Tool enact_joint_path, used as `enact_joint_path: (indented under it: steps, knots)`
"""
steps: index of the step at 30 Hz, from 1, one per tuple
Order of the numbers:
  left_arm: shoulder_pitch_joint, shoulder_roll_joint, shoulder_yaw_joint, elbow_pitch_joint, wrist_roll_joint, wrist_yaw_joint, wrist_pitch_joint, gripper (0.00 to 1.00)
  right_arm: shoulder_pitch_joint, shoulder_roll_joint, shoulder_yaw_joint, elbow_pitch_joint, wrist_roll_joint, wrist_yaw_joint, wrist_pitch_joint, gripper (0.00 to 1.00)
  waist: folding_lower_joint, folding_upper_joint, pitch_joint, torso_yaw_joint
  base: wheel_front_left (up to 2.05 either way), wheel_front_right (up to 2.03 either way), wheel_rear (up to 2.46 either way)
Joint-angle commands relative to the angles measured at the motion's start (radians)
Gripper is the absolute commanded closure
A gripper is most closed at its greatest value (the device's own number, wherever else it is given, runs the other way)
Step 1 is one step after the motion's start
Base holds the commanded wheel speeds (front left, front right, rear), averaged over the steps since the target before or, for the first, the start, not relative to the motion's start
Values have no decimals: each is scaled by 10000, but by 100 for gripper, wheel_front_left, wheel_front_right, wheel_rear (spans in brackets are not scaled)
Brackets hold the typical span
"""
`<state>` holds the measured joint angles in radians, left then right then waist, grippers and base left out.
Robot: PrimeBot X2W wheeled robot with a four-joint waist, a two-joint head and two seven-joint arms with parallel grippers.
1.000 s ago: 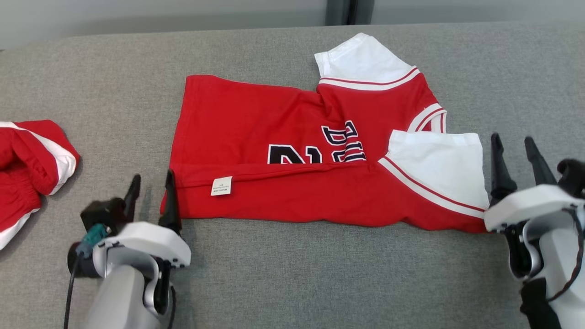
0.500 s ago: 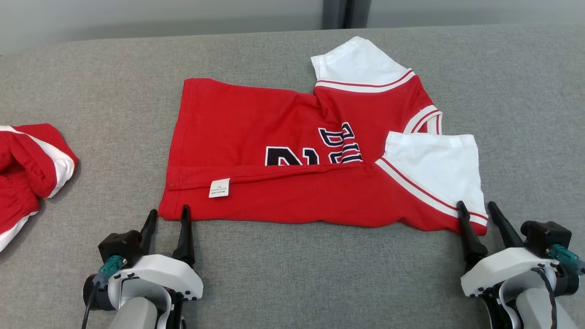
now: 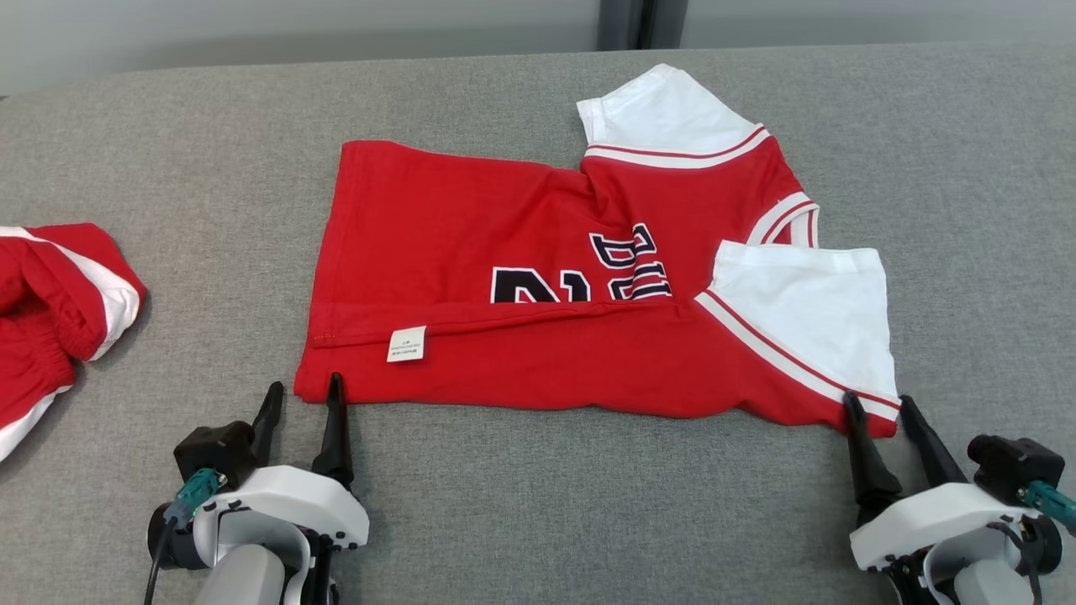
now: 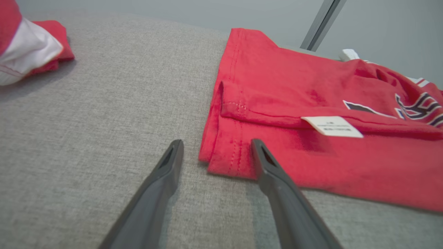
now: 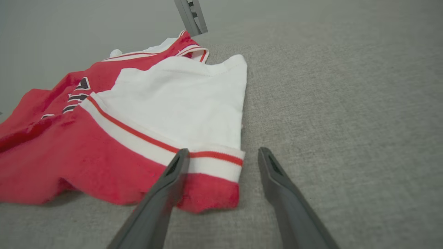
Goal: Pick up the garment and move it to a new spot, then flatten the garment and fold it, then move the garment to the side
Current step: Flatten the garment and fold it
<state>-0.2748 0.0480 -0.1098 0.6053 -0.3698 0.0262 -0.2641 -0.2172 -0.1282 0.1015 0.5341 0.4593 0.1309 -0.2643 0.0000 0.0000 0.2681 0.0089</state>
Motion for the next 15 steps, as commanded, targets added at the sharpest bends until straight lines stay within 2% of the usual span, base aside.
enact_joint_path:
  steps: [1, 4, 5, 6, 7, 8, 11, 15]
  knots:
    - [22, 49, 55, 2, 52, -40, -3, 0, 73, -113, 18, 84, 3, -3, 0, 0, 0, 0, -1, -18, 0, 0, 0]
    - [10, 49, 86, 49, 75, -54, -3, 0, 77, -148, 214, 451, 4, -5, 14, 0, 0, 0, 21, -53, 0, 0, 0]
    - [-14, 48, 82, 65, 88, -66, -3, 0, 9, -136, 259, 551, 0, -5, 14, 7, 0, 0, 33, -61, 0, 0, 0]
    - [-49, 49, 73, 78, 94, -77, -3, 0, -52, -105, 318, 659, 39, -5, 25, 51, 0, 0, 52, -67, 0, 0, 0]
    - [-87, 49, 62, 89, 86, -102, -3, 0, -110, -115, 440, 759, -2, -3, 38, 86, 0, 0, 70, -64, 0, 0, 0]
    - [-128, 49, 47, 110, 81, -118, -3, 0, -161, -99, 599, 892, 15, -3, 40, 100, 0, 0, 90, -57, 0, 0, 0]
    - [-194, 51, -31, 282, -12, -167, -2, 0, -357, -202, 834, 1115, 176, -14, 49, 100, 0, 0, 130, -39, 0, 0, 0]
    - [-230, 46, -43, 499, -78, -155, 1, 0, -663, -408, 745, 796, 305, -17, 34, 100, 0, 0, 181, -52, 0, 0, 0]
